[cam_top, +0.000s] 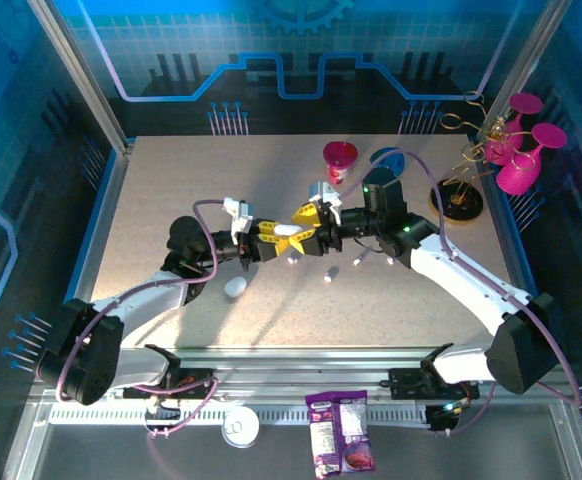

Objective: Insert the wireless bluetooth earbuds into the charging case

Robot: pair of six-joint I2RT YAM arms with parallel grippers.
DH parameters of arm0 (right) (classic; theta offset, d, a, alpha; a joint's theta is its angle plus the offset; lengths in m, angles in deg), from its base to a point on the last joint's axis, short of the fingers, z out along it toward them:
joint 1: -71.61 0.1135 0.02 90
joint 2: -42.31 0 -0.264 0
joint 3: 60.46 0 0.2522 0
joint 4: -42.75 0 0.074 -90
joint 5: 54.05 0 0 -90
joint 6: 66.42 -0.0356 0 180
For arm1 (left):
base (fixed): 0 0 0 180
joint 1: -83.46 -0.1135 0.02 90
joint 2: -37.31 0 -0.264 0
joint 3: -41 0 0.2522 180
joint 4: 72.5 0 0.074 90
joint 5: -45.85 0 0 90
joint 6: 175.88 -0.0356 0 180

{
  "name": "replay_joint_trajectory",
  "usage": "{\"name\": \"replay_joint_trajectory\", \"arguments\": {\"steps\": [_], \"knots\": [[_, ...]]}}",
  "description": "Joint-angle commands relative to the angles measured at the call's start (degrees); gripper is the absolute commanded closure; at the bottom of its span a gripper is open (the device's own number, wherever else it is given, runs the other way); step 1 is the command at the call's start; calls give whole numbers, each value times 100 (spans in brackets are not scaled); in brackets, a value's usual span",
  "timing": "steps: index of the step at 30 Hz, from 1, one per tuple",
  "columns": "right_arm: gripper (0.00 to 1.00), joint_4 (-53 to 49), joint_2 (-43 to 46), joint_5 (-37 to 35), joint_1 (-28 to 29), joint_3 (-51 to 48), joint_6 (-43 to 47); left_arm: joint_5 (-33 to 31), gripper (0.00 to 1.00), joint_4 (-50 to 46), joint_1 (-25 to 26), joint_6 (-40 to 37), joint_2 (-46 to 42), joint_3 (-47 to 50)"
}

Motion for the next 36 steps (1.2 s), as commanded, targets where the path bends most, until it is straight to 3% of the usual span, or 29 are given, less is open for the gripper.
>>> {"name": "replay_joint_trajectory", "arguments": {"steps": [1, 11, 24, 28, 33, 36], "knots": [[41, 148, 136, -314, 34, 33, -100, 293, 100, 361, 32, -194, -57, 7], [36, 873, 290, -684, -271, -219, -831, 552, 100, 5, 35, -743, -248, 114], [33, 593, 334, -1413, -304, -164, -959, 647, 100, -416, 40, -1052, -523, 131], [33, 603, 384, -1303, -302, -152, -1018, 598, 100, -402, 37, -1064, -522, 170], [32, 666, 505, -696, -294, -204, -996, 239, 100, -359, 34, -1120, -525, 195], [23, 591, 558, -936, -290, -187, -1327, -680, 100, -437, 50, -1631, -635, 299]]}}
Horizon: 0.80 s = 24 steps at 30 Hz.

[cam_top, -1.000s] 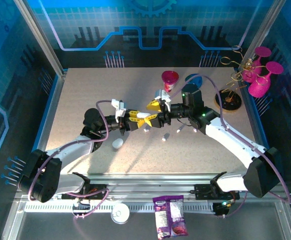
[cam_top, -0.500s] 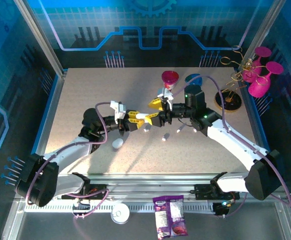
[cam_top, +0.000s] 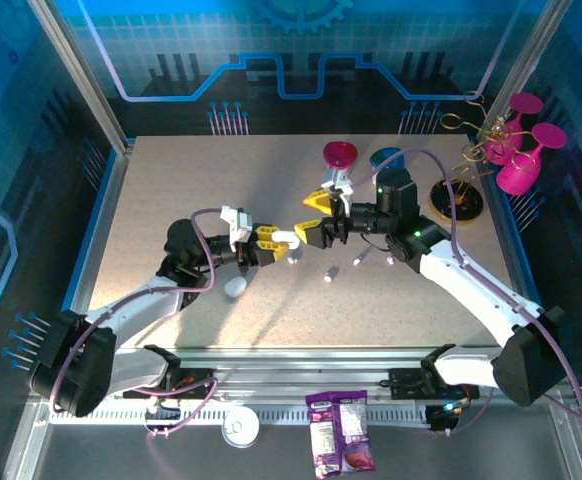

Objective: Insert the wireless bluetooth earbuds into the charging case

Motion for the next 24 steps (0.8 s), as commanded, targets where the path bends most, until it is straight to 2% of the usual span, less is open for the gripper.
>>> {"name": "replay_joint_trajectory", "arguments": {"steps": [1, 5, 8, 10, 14, 17, 19, 24], "knots": [[20, -90, 159, -499, -65, 97, -512, -928, 100, -46, 68, -953, -279, 149], [17, -604, 136, -1336, -25, 380, -1666, -2598, 100, -501, 357, -2627, -263, 122], [19, -816, 63, -1837, 1, 441, -2982, -3287, 100, 254, 494, -3185, 182, 128], [25, -920, 2, -1957, 5, 446, -3795, -3634, 100, 705, 640, -3508, 483, 100], [32, -1190, -181, -1835, -22, 550, -4785, -4660, 100, 1645, 1091, -4540, 1141, 47], [35, -1201, -343, -1538, -58, 569, -5129, -5360, 100, 2607, 1407, -5425, 1727, 25], [36, -1221, -422, -1451, -74, 566, -5226, -5660, 100, 2604, 1589, -6001, 1927, -102], [43, -1162, -576, -1333, -142, 532, -5389, -5891, 100, 2610, 1856, -6570, 2071, -222]]}}
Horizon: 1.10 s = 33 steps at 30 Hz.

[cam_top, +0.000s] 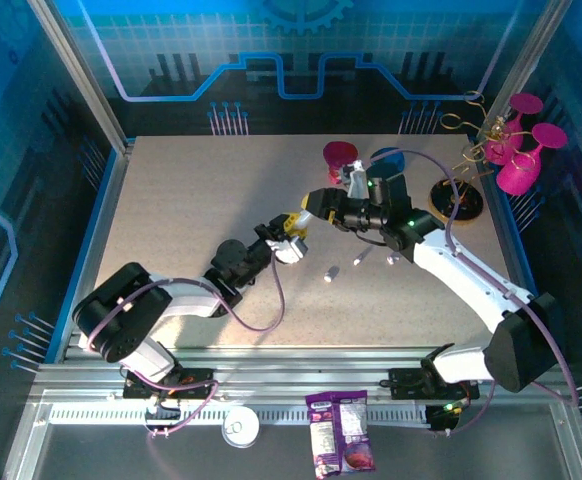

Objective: Insert the wireless bluetooth earbuds into the charging case

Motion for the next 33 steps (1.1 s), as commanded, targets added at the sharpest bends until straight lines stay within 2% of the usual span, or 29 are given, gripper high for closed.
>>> {"name": "replay_joint_trajectory", "arguments": {"steps": [1, 13, 16, 20, 22, 24, 26, 30, 32, 33], "knots": [[44, -40, -103, 214, -86, 102, -410, -579, 100, 666, 203, -956, 33, -288], [45, 186, -369, 303, -267, -164, -527, -1261, 100, 666, 449, -1671, 344, -504], [55, 210, -404, 400, -295, -166, -542, -1264, 100, 666, 504, -1747, 401, -555], [73, 328, -433, 481, -291, -172, -607, -1409, 100, 665, 567, -1974, 587, -677], [77, 341, -419, 481, -303, -181, -595, -1480, 100, 666, 585, -2012, 648, -723], [79, 392, -403, 491, -306, -189, -562, -1528, 93, 666, 602, -2000, 675, -731], [82, 410, -384, 487, -316, -192, -467, -1572, 80, 666, 620, -1942, 677, -724], [87, 448, -358, 484, -355, -150, -113, -1658, 50, 658, 645, -1732, 640, -606], [87, 436, -380, 556, -406, -82, 98, -1700, 32, 658, 664, -1513, 593, -478], [86, 336, -411, 608, -433, -4, 222, -1740, 27, 658, 680, -1381, 567, -402]]}}
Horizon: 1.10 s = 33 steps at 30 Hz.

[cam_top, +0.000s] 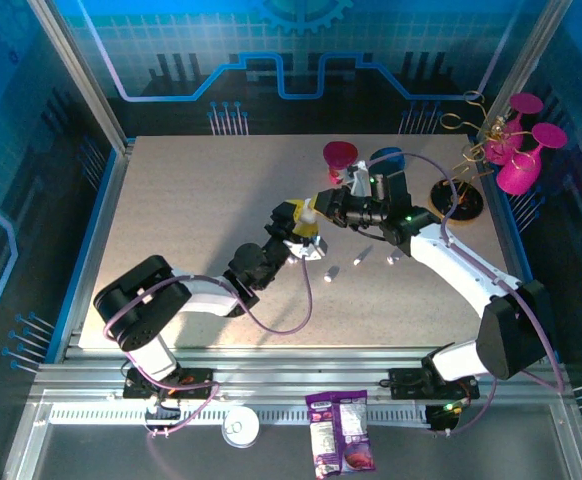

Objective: Insert the wireless bluetooth earbuds into the charging case

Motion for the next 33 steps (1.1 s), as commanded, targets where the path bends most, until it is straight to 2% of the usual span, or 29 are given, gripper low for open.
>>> {"name": "replay_joint_trajectory", "arguments": {"steps": [1, 6, 9, 11, 13, 16, 20, 23, 26, 30, 33], "knots": [[86, -172, -80, 272, -148, 230, 634, -172, 22, 159, 84, 545, -84, 225], [89, -511, -143, 516, -395, 542, 1862, -130, 11, -257, 138, 1488, -460, 776], [90, -934, -117, 645, -537, 773, 3167, 227, 3, -1462, 54, 2121, -982, 873], [89, -1395, -110, 665, -583, 964, 4016, 846, 1, -2509, -138, 2700, -1356, 838], [91, -1870, -91, 596, -604, 1105, 4841, 1770, 0, -3367, -449, 3327, -1753, 786], [94, -2487, -58, 644, -595, 1254, 5880, 3087, 1, -4535, -846, 3871, -2175, 537], [95, -3251, 12, 1035, -485, 1370, 7139, 4800, 1, -5628, -1267, 4625, -2456, 48], [100, -3893, 35, 1344, -331, 1541, 7888, 5829, 2, -6329, -1403, 5012, -2477, -396], [100, -4381, -2, 1539, -192, 1711, 8295, 6412, 7, -6646, -1425, 5268, -2508, -648], [100, -4969, -84, 1710, 90, 1909, 8770, 7028, 21, -6755, -1436, 5654, -2545, -843], [100, -5229, -158, 1678, 260, 2057, 8931, 7152, 29, -7012, -1440, 5741, -2556, -1007]]}}
